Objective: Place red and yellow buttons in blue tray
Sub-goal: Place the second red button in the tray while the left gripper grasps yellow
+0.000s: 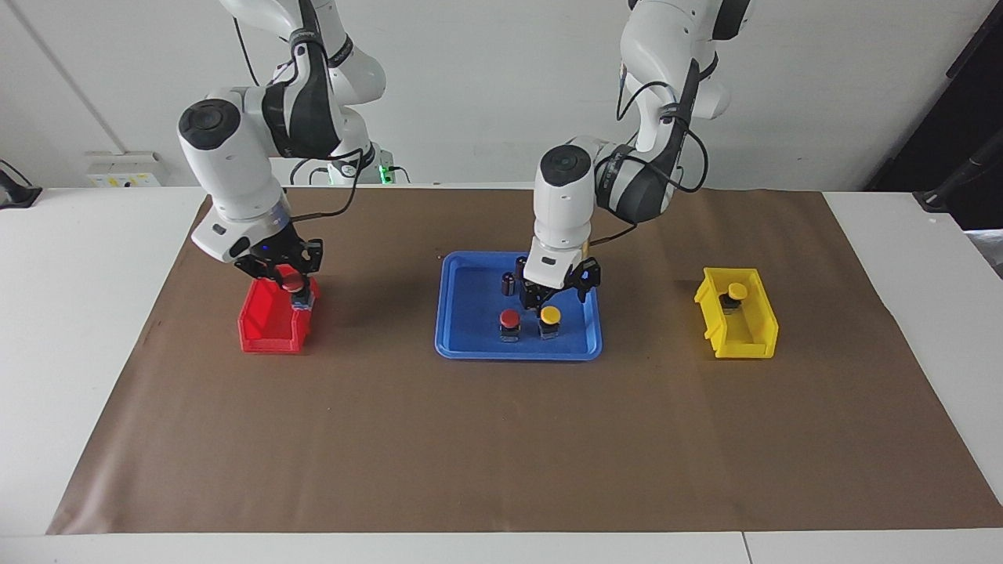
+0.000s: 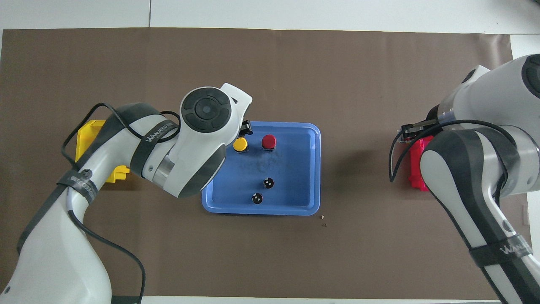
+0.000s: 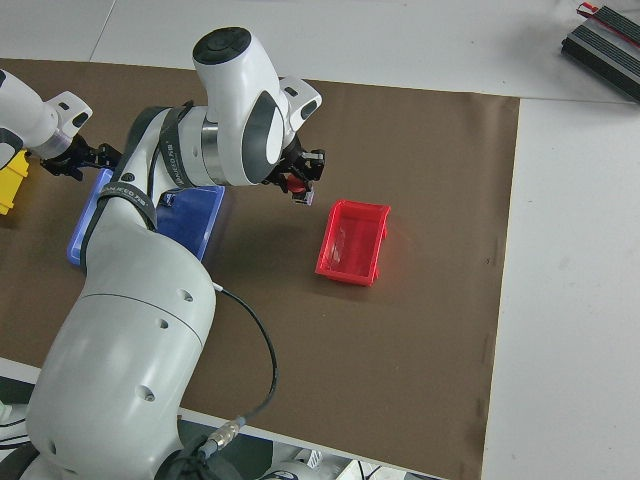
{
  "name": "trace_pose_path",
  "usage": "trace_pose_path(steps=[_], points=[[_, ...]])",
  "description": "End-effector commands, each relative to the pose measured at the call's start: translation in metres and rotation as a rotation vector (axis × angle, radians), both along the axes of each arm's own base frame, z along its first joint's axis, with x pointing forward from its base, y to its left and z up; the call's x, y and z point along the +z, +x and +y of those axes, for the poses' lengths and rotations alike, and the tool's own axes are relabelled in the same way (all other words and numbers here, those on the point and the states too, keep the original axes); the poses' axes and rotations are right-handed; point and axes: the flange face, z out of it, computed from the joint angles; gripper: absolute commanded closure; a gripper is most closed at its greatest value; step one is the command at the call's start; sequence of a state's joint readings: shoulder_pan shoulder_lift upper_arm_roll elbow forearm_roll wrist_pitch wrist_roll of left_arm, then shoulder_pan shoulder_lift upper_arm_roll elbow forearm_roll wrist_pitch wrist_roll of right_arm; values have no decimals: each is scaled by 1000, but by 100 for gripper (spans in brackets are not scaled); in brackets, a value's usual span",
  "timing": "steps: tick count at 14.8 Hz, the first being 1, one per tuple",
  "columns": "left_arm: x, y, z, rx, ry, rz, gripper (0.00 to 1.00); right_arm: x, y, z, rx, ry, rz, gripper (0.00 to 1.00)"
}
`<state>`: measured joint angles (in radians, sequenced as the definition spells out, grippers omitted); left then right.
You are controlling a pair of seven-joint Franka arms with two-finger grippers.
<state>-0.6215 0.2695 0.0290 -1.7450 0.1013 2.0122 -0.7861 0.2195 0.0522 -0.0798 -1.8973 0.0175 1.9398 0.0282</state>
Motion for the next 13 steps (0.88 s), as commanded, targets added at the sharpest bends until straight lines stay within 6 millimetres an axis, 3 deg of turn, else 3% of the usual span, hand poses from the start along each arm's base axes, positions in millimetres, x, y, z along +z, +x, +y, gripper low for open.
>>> trace_pose_path(steps=[1,3,5,6,9,13], points=[[19,41,110,-87,28,27,0,10,8,77,-104,68,-20,81],[20,67,181,-175,33,47,0,-5,16,152,-191,65,-25,81],[13,79,245,-250,36,75,0,-23,18,210,-223,59,-33,81],[7,81,278,-275,34,90,0,-41,17,226,-229,48,-33,81],[-10,67,332,-311,22,91,0,-81,11,228,-229,41,-43,79],[-25,44,335,-313,15,124,0,-107,-5,229,-217,20,-16,77]])
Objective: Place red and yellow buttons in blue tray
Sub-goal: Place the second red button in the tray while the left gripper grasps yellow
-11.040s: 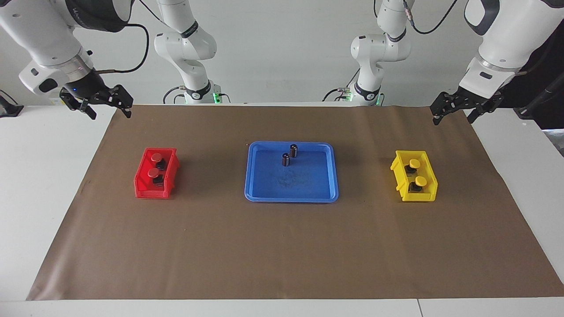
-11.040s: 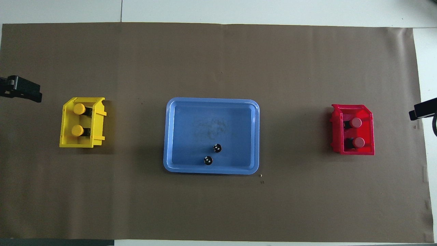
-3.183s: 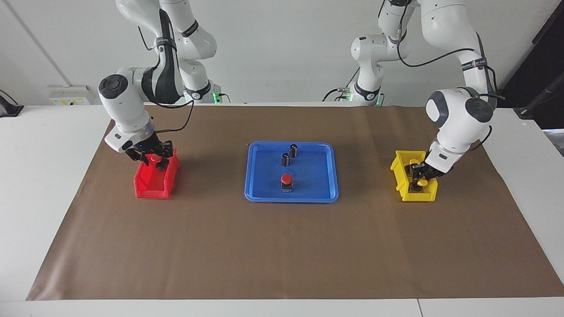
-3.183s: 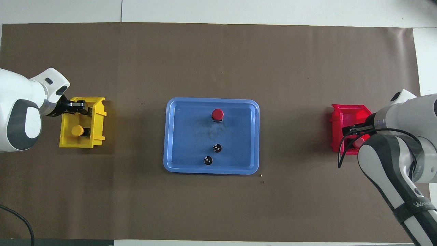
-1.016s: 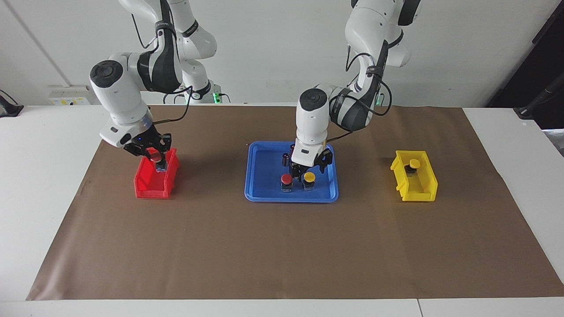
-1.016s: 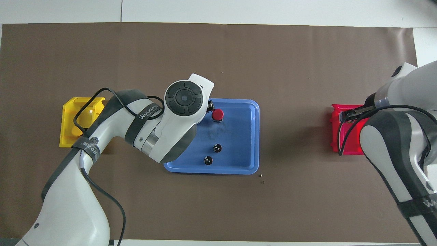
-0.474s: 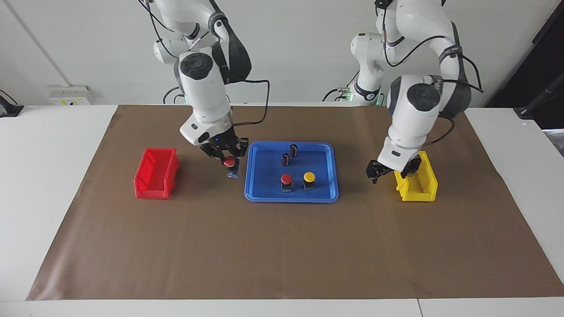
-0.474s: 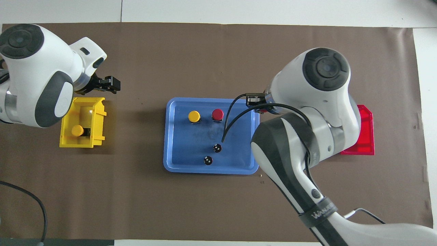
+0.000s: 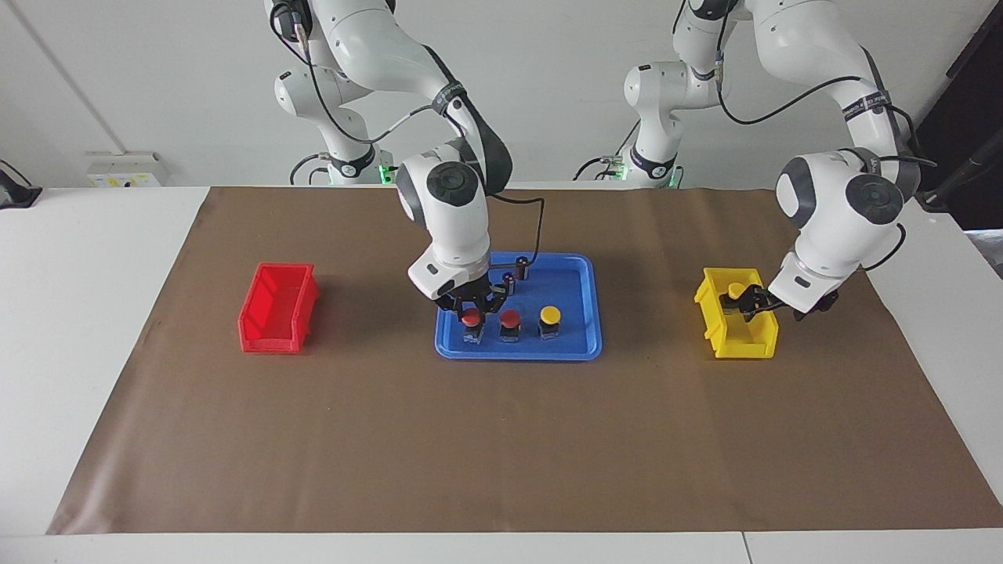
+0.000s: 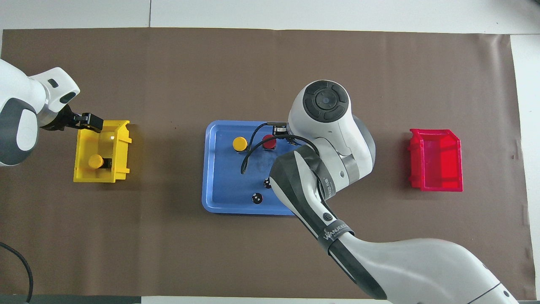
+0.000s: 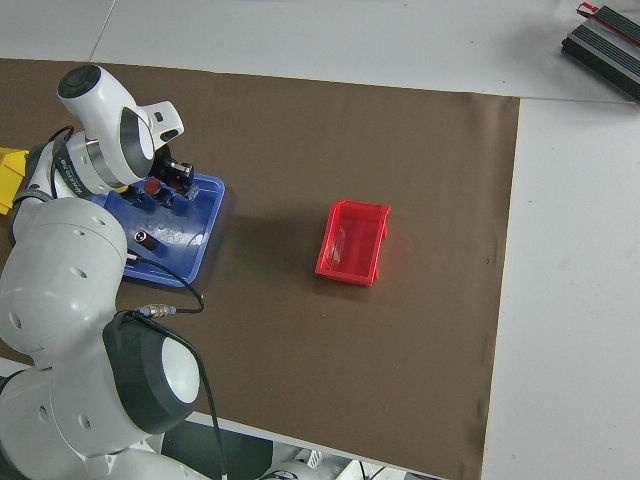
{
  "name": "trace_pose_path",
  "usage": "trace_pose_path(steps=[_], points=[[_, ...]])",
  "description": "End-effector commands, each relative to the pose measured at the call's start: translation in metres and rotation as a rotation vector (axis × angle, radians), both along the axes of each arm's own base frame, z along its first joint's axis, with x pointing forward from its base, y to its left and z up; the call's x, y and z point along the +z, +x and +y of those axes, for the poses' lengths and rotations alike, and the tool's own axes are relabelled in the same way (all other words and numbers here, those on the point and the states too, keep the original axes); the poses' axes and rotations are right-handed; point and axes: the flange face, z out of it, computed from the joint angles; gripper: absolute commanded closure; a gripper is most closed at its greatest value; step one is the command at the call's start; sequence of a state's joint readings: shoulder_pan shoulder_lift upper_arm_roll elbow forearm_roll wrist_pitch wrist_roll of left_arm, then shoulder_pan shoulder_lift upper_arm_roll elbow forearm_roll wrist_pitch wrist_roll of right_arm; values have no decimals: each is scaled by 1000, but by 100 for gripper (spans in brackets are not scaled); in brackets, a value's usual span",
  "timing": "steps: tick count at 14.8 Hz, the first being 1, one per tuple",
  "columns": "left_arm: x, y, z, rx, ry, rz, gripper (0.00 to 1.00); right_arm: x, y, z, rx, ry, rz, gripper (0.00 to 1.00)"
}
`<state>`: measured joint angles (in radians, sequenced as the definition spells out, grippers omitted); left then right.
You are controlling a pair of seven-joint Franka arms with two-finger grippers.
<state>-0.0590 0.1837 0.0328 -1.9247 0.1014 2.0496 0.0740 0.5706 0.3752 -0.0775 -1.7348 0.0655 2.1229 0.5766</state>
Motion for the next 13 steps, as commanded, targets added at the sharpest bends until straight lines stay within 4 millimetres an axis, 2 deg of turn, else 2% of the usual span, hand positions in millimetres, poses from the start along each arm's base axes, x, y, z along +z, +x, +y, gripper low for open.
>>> trace_pose_path(steps=[1,3,4,5,6,8,9,11,13], points=[[-5,-26,-6,-17,-12,5,0,-11,-14,-7,1,0,-11,76],[-6,-32,-7,-24,-29,9,2,-17,-18,-10,0,-4,-3,72],[-6,-31,-7,-48,-34,11,10,-15,-17,-11,0,-5,0,55],[-6,-32,-8,-49,-52,13,19,-10,-15,-9,2,-5,-2,14],[-5,-32,-8,-56,-65,14,28,1,-8,-12,-6,-3,-6,0],[-6,-32,2,-16,-99,13,32,34,11,-24,-17,-18,-21,0],[-5,-33,2,-9,-116,10,32,56,23,-39,-34,-27,-33,0],[-9,-36,3,-6,-118,17,32,105,40,-79,-84,-25,-55,0],[-8,-39,3,-6,-118,19,32,150,40,-129,-114,-19,-65,0]])
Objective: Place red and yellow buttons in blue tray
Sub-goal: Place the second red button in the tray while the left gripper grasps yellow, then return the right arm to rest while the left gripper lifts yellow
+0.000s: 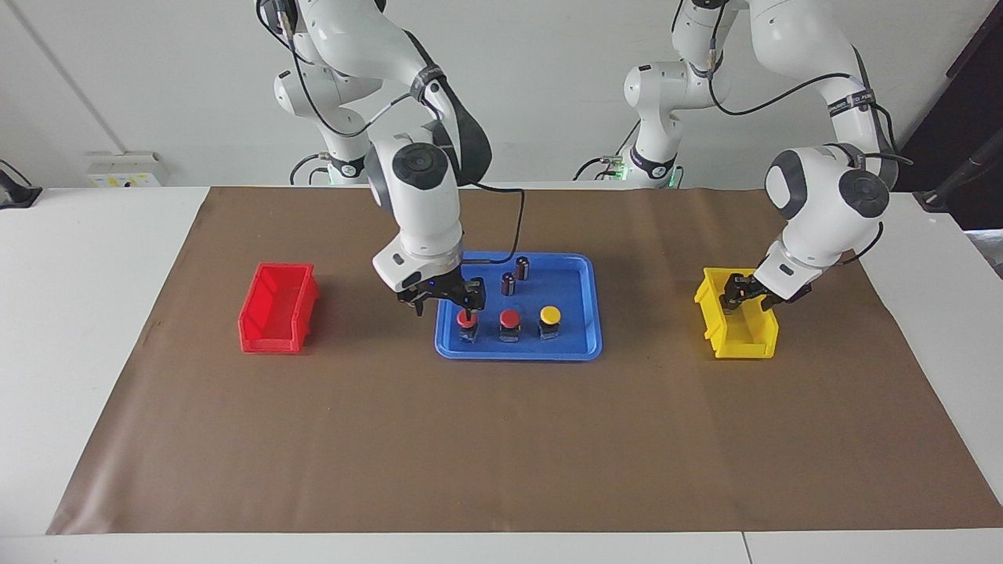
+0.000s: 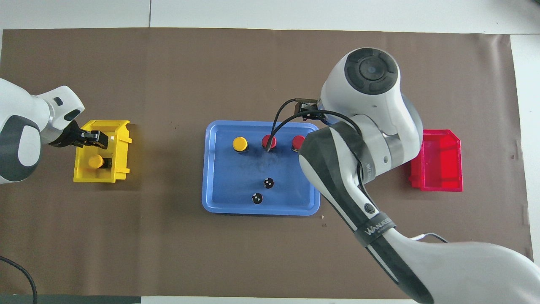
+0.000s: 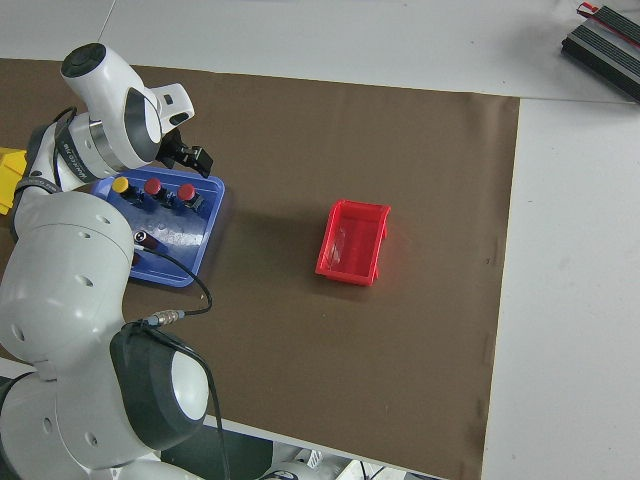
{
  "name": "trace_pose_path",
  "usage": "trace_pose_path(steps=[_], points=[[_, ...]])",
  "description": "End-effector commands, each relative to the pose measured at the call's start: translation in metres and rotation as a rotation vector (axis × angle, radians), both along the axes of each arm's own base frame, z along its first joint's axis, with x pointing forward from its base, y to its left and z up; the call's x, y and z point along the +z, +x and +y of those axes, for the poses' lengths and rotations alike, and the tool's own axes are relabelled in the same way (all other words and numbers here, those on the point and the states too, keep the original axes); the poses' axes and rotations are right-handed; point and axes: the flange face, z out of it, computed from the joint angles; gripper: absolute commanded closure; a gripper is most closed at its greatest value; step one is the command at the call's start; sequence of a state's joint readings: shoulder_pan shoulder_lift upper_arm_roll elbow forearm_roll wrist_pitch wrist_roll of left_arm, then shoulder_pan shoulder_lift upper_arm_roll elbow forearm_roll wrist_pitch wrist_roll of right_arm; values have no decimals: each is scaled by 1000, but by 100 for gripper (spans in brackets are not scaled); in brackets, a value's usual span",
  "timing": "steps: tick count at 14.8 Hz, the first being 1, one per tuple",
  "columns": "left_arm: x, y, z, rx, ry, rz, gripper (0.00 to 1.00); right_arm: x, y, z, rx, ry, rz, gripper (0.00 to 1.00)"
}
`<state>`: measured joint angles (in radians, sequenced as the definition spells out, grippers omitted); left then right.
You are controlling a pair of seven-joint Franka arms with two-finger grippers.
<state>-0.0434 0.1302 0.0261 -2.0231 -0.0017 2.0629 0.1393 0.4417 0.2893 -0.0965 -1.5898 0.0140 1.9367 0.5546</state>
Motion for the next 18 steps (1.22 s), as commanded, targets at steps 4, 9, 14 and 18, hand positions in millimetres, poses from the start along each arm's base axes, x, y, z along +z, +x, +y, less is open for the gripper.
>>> trace_pose_path(steps=[4,9,14,18], points=[[-7,-26,4,1,-23,-11,32,102,-20,-142,37,-11,41,0],[-14,-36,12,15,-24,-5,32,136,-58,-264,145,-36,131,0],[-15,-37,11,32,-22,-1,80,121,-73,-296,201,-27,154,0],[-13,-34,7,59,-19,-1,97,124,-74,-303,213,-26,123,0]])
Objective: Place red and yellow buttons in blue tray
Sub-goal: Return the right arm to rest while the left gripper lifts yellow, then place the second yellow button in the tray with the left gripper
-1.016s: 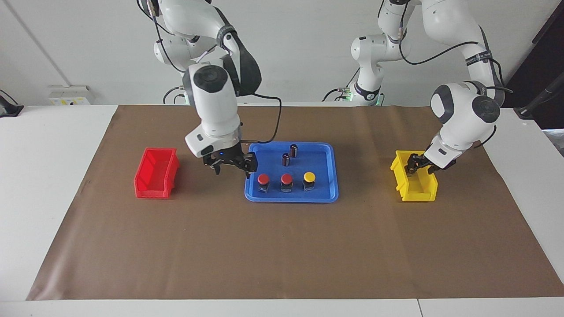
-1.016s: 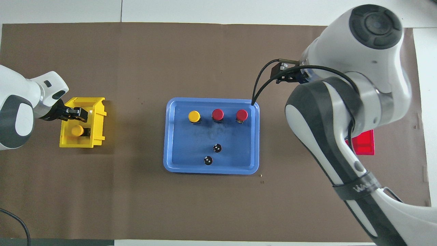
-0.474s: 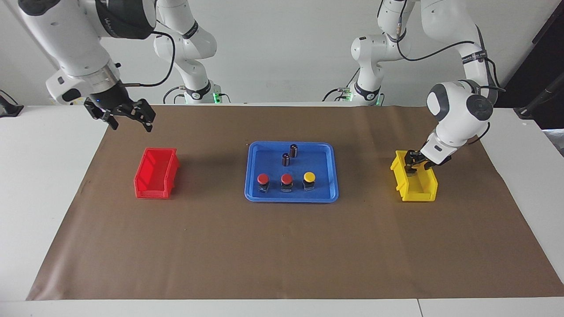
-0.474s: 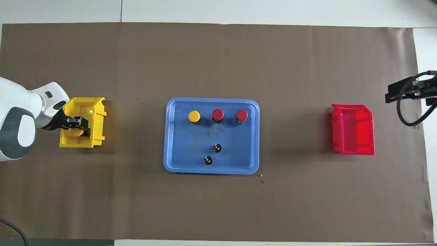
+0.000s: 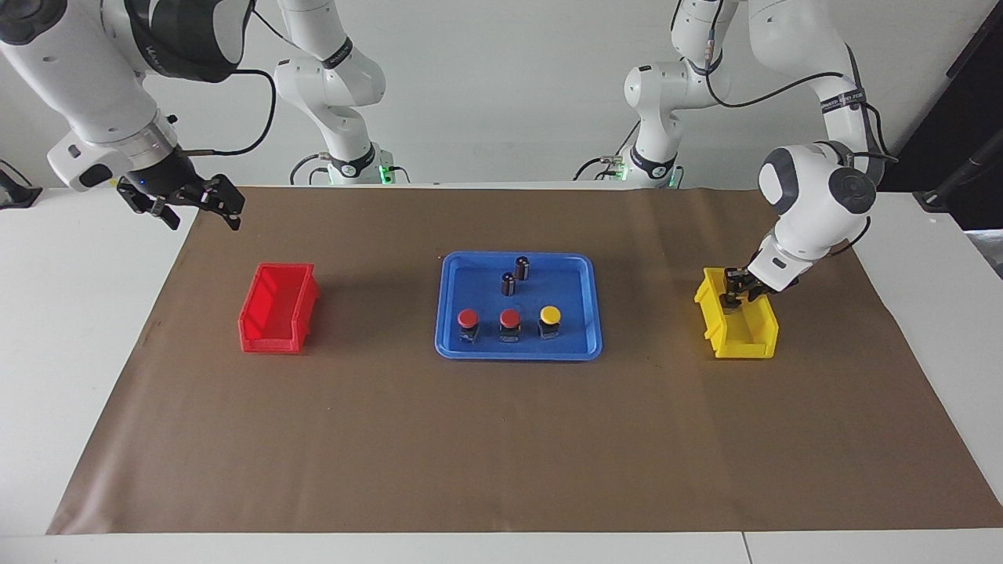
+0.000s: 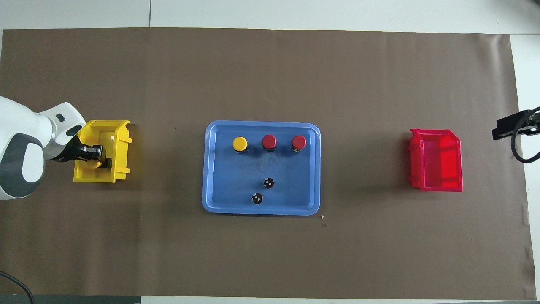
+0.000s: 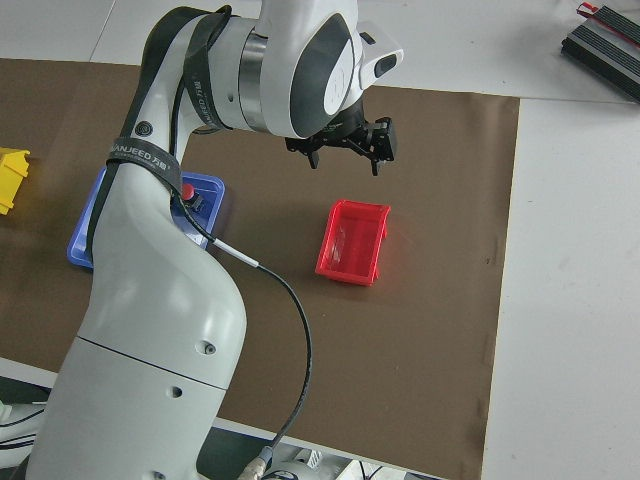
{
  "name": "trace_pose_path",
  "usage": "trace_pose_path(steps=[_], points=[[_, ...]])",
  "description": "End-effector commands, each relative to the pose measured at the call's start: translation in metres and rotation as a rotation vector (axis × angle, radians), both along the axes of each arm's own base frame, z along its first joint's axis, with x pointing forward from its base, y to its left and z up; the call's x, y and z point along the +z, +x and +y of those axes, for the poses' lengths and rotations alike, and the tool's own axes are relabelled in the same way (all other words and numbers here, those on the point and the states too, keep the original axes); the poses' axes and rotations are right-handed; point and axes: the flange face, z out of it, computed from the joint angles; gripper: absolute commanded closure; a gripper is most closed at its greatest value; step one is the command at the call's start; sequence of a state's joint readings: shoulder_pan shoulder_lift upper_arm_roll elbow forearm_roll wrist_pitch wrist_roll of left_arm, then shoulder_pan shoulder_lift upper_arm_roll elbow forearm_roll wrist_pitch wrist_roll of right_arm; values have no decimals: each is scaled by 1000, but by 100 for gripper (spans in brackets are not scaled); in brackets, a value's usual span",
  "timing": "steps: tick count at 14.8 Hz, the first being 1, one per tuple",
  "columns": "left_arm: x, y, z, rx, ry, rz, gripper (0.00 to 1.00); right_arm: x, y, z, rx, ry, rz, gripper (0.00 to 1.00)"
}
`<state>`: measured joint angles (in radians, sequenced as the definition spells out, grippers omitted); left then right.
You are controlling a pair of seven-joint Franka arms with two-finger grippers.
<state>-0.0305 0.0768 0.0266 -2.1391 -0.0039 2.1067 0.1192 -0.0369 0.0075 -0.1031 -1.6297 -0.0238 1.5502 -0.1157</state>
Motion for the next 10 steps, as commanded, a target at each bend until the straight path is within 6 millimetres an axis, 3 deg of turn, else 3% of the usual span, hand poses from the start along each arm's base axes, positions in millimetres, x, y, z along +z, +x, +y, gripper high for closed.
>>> trace_pose_path(steps=[1,4,6,7,8,10], points=[[13,-1,-1,23,-18,-40,97,12,-4,8,36,-9,-39,0],[74,25,-5,-5,5,-53,97,18,6,11,44,-19,-41,0],[131,38,-22,-73,97,-74,97,19,5,14,49,-16,-32,0],[149,40,-36,-69,114,-72,97,18,5,14,49,-18,-26,0],[157,39,-59,-24,119,-78,97,21,5,13,47,-19,-29,0],[145,26,-136,91,118,-130,97,21,4,13,47,-12,-22,0]])
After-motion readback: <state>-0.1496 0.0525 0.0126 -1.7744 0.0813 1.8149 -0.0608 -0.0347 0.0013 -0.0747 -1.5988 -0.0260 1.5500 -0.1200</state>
